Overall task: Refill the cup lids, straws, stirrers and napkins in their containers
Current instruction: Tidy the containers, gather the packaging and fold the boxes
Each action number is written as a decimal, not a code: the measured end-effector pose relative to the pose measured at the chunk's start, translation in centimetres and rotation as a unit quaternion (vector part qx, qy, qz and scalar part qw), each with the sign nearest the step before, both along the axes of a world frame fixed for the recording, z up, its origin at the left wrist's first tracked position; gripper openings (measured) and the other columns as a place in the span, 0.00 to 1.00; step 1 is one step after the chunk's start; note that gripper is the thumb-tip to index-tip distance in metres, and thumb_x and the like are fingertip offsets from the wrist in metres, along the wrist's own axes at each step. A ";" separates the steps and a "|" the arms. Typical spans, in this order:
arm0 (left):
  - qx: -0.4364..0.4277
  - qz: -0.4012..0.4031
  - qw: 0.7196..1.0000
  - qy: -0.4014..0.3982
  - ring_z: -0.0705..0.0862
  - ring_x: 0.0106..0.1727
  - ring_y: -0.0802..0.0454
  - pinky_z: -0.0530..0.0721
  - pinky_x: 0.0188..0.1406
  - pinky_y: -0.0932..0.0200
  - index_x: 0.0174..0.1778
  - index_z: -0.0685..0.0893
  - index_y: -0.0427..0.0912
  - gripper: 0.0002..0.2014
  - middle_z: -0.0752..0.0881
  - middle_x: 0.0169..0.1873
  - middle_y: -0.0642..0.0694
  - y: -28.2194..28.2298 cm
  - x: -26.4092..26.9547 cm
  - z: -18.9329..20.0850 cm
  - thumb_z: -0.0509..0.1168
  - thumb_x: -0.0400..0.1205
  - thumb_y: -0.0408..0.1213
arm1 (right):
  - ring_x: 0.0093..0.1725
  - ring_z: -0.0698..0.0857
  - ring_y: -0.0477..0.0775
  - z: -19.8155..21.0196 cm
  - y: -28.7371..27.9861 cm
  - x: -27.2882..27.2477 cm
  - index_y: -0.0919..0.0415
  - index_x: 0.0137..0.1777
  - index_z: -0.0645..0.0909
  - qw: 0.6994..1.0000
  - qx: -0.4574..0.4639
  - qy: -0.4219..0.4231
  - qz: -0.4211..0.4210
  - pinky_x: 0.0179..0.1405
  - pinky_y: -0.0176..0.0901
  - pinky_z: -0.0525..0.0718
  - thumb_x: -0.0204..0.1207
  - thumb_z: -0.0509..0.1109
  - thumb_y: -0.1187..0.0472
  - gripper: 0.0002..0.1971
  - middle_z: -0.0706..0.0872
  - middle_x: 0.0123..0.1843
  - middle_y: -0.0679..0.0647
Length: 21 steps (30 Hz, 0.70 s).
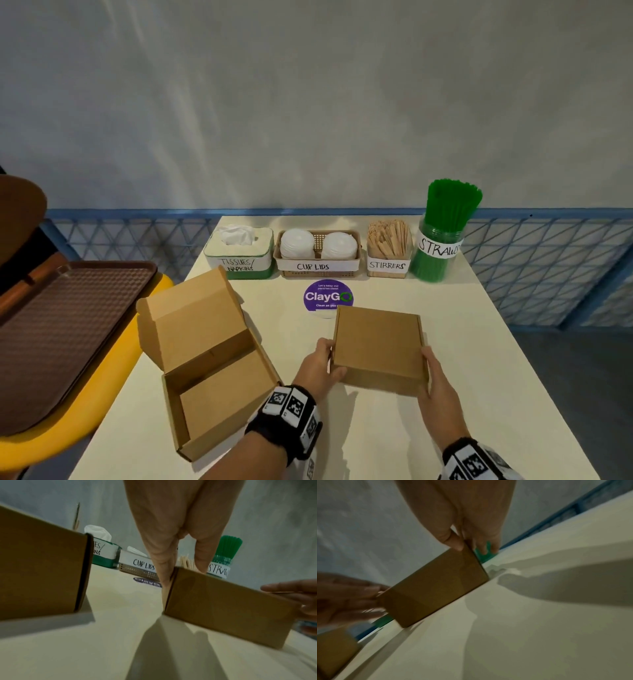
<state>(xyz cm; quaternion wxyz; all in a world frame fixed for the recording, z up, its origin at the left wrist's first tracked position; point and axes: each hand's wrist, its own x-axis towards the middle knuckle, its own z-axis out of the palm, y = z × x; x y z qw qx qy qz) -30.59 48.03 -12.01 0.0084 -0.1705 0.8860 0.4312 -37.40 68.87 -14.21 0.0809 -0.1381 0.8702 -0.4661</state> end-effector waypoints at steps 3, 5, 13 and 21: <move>-0.008 0.109 0.990 0.090 0.80 0.63 0.52 0.77 0.63 0.60 0.67 0.72 0.40 0.17 0.82 0.61 0.43 -1.2 1.3 3.6 0.62 0.83 0.35 | 0.70 0.72 0.44 2.8 -3.1 0.9 0.59 0.72 0.70 0.987 -0.057 0.152 -0.005 0.71 0.49 0.70 0.73 0.63 0.79 0.28 0.73 0.70 0.51; -0.032 0.236 0.949 0.207 0.81 0.53 0.55 0.79 0.53 0.60 0.63 0.76 0.42 0.12 0.83 0.51 0.50 -3.3 2.9 6.7 0.61 0.83 0.35 | 0.60 0.72 0.26 5.0 -6.7 1.8 0.51 0.64 0.73 0.978 -0.098 0.173 0.065 0.63 0.41 0.74 0.79 0.62 0.70 0.18 0.76 0.63 0.45; -0.034 0.571 0.804 0.163 0.72 0.67 0.38 0.67 0.68 0.45 0.67 0.72 0.31 0.18 0.76 0.65 0.33 -20.0 12.5 8.5 0.50 0.87 0.38 | 0.72 0.74 0.53 8.0 -22.8 1.2 0.60 0.75 0.66 0.928 0.103 0.014 0.358 0.66 0.40 0.70 0.85 0.55 0.56 0.20 0.74 0.74 0.55; 0.279 0.468 0.836 -0.062 0.75 0.66 0.42 0.69 0.56 0.48 0.71 0.74 0.39 0.28 0.79 0.65 0.39 -24.7 14.1 3.0 0.42 0.87 0.54 | 0.69 0.75 0.61 6.7 -31.5 0.6 0.64 0.69 0.73 0.908 0.178 -0.082 0.370 0.66 0.44 0.69 0.88 0.41 0.52 0.24 0.79 0.67 0.63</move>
